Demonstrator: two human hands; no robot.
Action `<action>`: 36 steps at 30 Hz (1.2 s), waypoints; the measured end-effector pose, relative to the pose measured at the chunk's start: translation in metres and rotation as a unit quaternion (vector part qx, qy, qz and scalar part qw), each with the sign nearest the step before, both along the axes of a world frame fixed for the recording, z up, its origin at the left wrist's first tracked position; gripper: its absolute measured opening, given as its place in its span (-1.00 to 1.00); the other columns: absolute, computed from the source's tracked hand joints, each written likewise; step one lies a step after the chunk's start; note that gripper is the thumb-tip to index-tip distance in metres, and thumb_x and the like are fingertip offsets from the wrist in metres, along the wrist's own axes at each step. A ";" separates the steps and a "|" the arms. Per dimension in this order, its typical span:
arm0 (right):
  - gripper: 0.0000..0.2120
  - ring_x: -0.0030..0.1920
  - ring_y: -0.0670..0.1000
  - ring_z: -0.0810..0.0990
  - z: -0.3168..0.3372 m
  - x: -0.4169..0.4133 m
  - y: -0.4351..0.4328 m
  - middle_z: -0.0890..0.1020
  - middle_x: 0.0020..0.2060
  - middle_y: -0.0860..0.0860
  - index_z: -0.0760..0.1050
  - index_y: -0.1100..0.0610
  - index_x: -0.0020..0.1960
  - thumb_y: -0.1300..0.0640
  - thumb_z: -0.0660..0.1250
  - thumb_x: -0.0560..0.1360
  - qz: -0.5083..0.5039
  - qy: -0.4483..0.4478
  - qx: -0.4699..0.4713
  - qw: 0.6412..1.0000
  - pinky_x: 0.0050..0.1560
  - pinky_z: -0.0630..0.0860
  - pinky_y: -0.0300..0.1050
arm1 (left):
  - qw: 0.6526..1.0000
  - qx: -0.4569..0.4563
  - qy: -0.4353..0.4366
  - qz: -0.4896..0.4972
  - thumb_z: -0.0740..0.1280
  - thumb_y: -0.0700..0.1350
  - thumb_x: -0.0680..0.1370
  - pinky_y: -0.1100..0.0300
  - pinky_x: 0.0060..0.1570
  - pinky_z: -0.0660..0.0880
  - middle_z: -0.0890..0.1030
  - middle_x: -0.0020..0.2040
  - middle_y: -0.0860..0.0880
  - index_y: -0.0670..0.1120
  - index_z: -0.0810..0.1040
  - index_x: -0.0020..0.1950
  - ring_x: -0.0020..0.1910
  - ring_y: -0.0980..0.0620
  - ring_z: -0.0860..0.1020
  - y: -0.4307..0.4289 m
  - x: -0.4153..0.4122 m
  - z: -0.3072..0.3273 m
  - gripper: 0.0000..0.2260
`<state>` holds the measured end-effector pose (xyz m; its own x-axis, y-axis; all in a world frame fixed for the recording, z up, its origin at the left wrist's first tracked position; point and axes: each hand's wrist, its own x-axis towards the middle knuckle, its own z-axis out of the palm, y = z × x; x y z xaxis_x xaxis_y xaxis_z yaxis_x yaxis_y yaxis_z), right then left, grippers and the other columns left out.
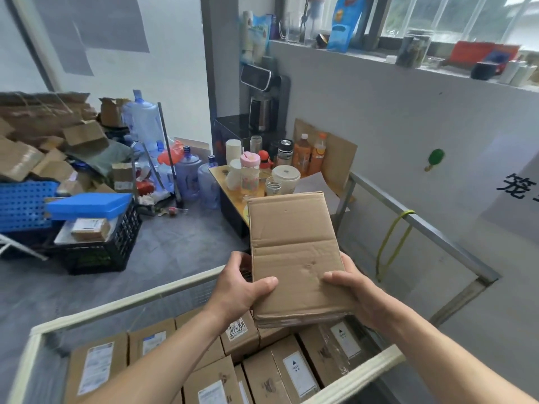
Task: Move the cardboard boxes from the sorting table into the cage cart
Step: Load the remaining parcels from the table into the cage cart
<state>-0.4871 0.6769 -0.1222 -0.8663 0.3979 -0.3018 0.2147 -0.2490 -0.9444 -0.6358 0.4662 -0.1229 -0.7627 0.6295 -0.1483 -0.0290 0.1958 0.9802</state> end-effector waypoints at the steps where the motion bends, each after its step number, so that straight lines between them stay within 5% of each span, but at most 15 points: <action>1: -0.12 0.20 0.18 0.64 -0.004 -0.007 0.001 0.65 0.23 0.08 0.36 -0.06 0.41 -0.03 0.56 0.12 0.008 0.001 0.007 1.000 0.20 0.56 0.23 | 1.000 -0.004 -0.001 0.004 0.56 0.15 0.16 0.01 -0.07 0.67 0.67 -0.01 -0.03 -0.04 0.47 0.11 -0.07 0.00 0.66 -0.001 -0.006 -0.004 -0.38; 7: -0.13 0.30 0.26 0.58 -0.047 -0.044 0.011 0.59 0.31 0.14 0.32 -0.01 0.49 -0.02 0.57 0.24 0.056 0.007 0.019 0.998 0.34 0.43 0.41 | 0.998 -0.064 0.020 0.011 0.61 0.04 0.30 0.09 0.01 0.63 0.63 0.05 0.02 0.04 0.46 0.13 0.02 0.05 0.62 -0.011 -0.034 -0.027 -0.49; 10: -0.11 0.27 0.22 0.60 -0.070 -0.057 0.016 0.60 0.30 0.14 0.30 0.01 0.49 -0.04 0.56 0.22 0.085 0.002 0.017 0.996 0.25 0.54 0.27 | 0.995 -0.094 0.019 0.028 0.53 0.19 0.20 -0.05 0.12 0.60 0.58 0.11 0.07 0.09 0.44 0.16 0.08 0.04 0.59 -0.013 -0.042 -0.046 -0.41; 14: -0.13 0.23 0.13 0.63 -0.105 -0.066 0.025 0.63 0.25 0.06 0.32 -0.03 0.45 -0.06 0.54 0.19 0.134 -0.009 0.008 0.991 0.12 0.61 0.06 | 0.986 -0.157 0.029 0.048 0.44 0.29 0.18 0.00 0.21 0.55 0.51 0.26 0.10 0.09 0.39 0.37 0.19 0.05 0.53 -0.011 -0.042 -0.075 -0.21; 23: -0.05 0.16 0.05 0.65 -0.194 -0.062 0.055 0.58 0.25 0.07 0.23 -0.12 0.45 -0.14 0.56 0.14 0.206 -0.078 -0.004 0.976 0.10 0.62 -0.01 | 0.975 -0.193 -0.056 0.098 0.53 0.17 0.15 -0.05 0.13 0.62 0.61 0.16 0.10 0.10 0.38 0.36 0.09 0.08 0.63 0.013 -0.020 -0.161 -0.19; 27: -0.01 0.24 0.09 0.60 -0.235 -0.052 0.073 0.56 0.28 0.08 0.20 -0.21 0.46 -0.16 0.59 0.13 0.231 -0.113 -0.012 0.966 0.28 0.55 0.16 | 0.969 -0.198 -0.107 0.096 0.55 0.10 0.13 -0.09 0.11 0.63 0.60 0.20 0.08 0.11 0.37 0.33 0.11 0.02 0.64 0.024 -0.008 -0.205 -0.21; 32: -0.02 0.30 0.12 0.56 -0.290 -0.040 0.087 0.54 0.33 0.04 0.21 -0.41 0.43 -0.18 0.65 0.14 0.256 -0.158 -0.025 0.953 0.34 0.49 0.22 | 0.958 -0.211 -0.170 0.091 0.57 -0.20 0.35 0.02 -0.02 0.64 0.57 0.18 0.11 0.08 0.32 0.33 0.09 -0.01 0.65 0.032 0.008 -0.257 -0.33; 36: -0.07 0.27 0.15 0.59 -0.324 -0.033 0.085 0.56 0.30 0.11 0.26 -0.33 0.43 -0.03 0.59 0.16 0.252 -0.190 -0.056 0.947 0.30 0.53 0.23 | 0.948 -0.232 -0.201 0.087 0.52 -0.31 0.43 0.13 -0.20 0.63 0.49 0.11 0.21 0.14 0.26 0.29 0.06 0.03 0.62 0.037 0.020 -0.291 -0.36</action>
